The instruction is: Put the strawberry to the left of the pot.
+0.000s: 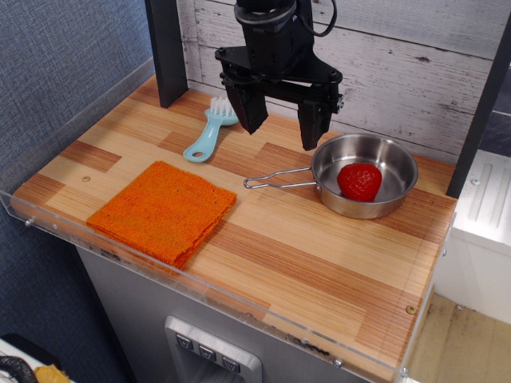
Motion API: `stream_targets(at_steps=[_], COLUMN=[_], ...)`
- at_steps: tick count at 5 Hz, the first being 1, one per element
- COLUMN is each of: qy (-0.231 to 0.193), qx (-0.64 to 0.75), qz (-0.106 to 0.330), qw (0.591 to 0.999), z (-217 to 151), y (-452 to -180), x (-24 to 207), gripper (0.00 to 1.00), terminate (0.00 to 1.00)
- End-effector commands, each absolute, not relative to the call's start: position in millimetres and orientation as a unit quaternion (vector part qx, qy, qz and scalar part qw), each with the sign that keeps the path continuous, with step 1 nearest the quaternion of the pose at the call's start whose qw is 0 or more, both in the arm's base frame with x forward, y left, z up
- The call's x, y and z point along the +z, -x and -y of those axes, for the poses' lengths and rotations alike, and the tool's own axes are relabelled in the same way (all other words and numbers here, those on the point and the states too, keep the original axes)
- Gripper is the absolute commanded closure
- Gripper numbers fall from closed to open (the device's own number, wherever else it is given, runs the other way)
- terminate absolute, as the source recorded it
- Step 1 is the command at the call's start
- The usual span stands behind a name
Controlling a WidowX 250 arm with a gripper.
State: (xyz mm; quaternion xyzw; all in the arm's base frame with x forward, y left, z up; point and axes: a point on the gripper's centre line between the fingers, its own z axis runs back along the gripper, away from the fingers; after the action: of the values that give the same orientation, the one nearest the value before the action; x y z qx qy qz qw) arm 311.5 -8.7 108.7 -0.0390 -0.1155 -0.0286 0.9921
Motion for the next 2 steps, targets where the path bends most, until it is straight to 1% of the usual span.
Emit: stream_targets(at_steps=[1, 2], qy=[0.039, 0.070], qx=[-0.029, -0.026], qz=[0.115, 0.118], qw=[0.992, 0.990], z=[8.7, 31.9], y=[-311.5, -329.6], x=[108.7, 94.5], gripper=[0.00, 0.00], terminate=[0.00, 0.00])
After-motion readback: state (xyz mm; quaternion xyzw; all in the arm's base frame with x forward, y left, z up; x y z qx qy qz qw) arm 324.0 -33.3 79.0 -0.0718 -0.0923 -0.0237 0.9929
